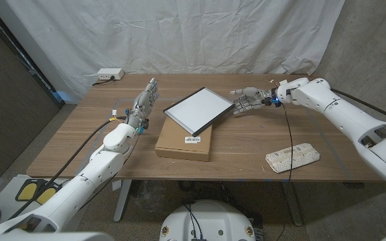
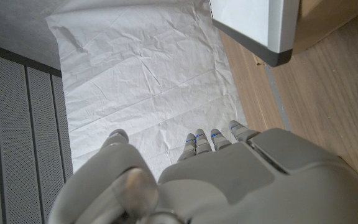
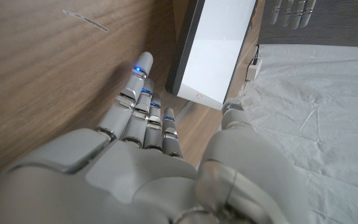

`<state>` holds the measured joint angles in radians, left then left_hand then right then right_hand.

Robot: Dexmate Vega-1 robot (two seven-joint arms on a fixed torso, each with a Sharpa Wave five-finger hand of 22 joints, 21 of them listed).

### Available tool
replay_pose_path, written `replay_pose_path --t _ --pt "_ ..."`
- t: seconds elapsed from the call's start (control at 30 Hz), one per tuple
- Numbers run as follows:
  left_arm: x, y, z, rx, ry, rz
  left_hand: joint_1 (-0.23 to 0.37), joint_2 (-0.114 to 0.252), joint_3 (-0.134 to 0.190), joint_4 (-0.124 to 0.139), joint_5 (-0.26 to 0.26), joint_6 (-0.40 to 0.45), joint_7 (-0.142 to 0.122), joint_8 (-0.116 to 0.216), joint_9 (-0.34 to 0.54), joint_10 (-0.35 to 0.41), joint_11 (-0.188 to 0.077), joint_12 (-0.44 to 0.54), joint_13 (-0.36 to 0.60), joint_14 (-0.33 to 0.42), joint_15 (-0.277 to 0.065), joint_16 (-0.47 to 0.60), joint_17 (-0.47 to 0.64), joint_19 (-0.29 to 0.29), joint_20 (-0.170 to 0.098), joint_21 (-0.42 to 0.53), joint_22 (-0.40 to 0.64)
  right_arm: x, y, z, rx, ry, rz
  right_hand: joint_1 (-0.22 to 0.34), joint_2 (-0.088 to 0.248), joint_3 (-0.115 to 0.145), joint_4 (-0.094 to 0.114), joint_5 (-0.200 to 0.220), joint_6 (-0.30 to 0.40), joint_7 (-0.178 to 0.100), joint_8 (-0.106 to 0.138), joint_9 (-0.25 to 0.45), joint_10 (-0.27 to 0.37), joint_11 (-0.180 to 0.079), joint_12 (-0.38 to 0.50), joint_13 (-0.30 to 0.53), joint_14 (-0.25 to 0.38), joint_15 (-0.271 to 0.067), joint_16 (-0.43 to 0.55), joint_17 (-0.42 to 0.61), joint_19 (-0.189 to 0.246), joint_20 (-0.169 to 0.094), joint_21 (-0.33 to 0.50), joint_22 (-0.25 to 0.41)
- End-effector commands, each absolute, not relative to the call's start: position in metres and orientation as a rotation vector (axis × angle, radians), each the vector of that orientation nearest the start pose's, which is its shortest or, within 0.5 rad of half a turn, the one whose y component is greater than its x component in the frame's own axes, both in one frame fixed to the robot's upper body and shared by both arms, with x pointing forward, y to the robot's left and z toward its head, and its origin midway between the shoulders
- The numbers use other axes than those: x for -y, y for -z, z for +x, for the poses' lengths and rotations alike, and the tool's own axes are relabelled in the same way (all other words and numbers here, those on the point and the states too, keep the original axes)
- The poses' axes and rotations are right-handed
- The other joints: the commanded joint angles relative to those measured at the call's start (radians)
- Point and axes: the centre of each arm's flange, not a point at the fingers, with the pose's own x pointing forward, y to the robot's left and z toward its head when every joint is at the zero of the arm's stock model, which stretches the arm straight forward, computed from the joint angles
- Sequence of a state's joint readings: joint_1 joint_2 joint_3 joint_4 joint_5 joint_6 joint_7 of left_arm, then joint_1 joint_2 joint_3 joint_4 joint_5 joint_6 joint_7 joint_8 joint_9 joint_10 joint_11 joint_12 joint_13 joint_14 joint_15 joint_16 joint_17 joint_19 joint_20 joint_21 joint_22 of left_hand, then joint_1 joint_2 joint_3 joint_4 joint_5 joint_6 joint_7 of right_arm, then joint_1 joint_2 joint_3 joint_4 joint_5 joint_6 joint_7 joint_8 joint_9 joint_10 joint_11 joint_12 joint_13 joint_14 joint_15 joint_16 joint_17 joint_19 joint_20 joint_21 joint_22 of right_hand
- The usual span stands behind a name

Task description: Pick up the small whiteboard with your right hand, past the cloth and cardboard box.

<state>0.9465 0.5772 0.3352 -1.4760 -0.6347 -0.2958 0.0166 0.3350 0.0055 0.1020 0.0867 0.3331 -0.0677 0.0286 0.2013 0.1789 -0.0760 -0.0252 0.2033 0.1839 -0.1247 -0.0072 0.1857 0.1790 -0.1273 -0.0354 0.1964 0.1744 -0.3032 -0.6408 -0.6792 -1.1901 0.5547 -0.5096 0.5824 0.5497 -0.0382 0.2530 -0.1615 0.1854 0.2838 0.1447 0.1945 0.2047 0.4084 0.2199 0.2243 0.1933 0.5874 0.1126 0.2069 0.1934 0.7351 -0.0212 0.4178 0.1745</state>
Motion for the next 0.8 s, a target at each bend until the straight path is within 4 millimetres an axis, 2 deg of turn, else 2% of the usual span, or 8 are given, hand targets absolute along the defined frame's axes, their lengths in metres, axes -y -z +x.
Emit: replay_pose_path --t 0.03,0.67,0.8 --pt "-0.2917 0.0215 0.6169 0.654 0.214 -0.008 0.009 -0.001 -0.007 0.0 0.005 0.004 -0.001 -0.005 0.006 0.002 0.002 -0.001 0.003 0.003 -0.001 0.001 0.002 0.001 -0.007 0.003 0.005 0.2535 -0.0605 0.6934 -0.063 -0.65 -0.405 0.015 0.004 0.004 -0.004 0.009 -0.005 0.063 0.001 0.002 -0.002 -0.002 -0.002 0.002 -0.001 -0.003 -0.001 0.001 0.005 -0.002 -0.004 0.005" --pt "-0.2946 0.0231 0.6175 0.65 0.212 -0.011 0.011 0.001 -0.01 0.0 0.005 0.004 -0.001 -0.005 0.006 0.001 0.003 -0.002 0.003 0.002 0.0 0.0 0.002 0.001 -0.007 0.003 0.005 0.2456 -0.0564 0.7006 -0.082 -0.684 -0.418 0.043 0.0 0.007 -0.002 0.011 -0.032 0.063 -0.005 0.001 -0.035 -0.001 -0.015 0.003 -0.026 0.005 -0.01 0.004 -0.003 0.0 -0.02 0.005" --pt "-0.2943 0.0231 0.6176 0.648 0.212 -0.014 0.011 0.002 -0.011 0.0 0.005 0.005 -0.001 -0.005 0.006 0.001 0.003 -0.002 0.003 0.002 -0.001 0.0 0.002 0.001 -0.008 0.003 0.005 0.2437 -0.0558 0.7014 -0.1 -0.706 -0.447 0.062 -0.004 0.009 0.0 0.011 -0.057 0.063 -0.009 0.001 -0.059 -0.001 -0.021 0.004 -0.053 0.016 -0.016 0.006 -0.018 0.013 -0.035 0.006"
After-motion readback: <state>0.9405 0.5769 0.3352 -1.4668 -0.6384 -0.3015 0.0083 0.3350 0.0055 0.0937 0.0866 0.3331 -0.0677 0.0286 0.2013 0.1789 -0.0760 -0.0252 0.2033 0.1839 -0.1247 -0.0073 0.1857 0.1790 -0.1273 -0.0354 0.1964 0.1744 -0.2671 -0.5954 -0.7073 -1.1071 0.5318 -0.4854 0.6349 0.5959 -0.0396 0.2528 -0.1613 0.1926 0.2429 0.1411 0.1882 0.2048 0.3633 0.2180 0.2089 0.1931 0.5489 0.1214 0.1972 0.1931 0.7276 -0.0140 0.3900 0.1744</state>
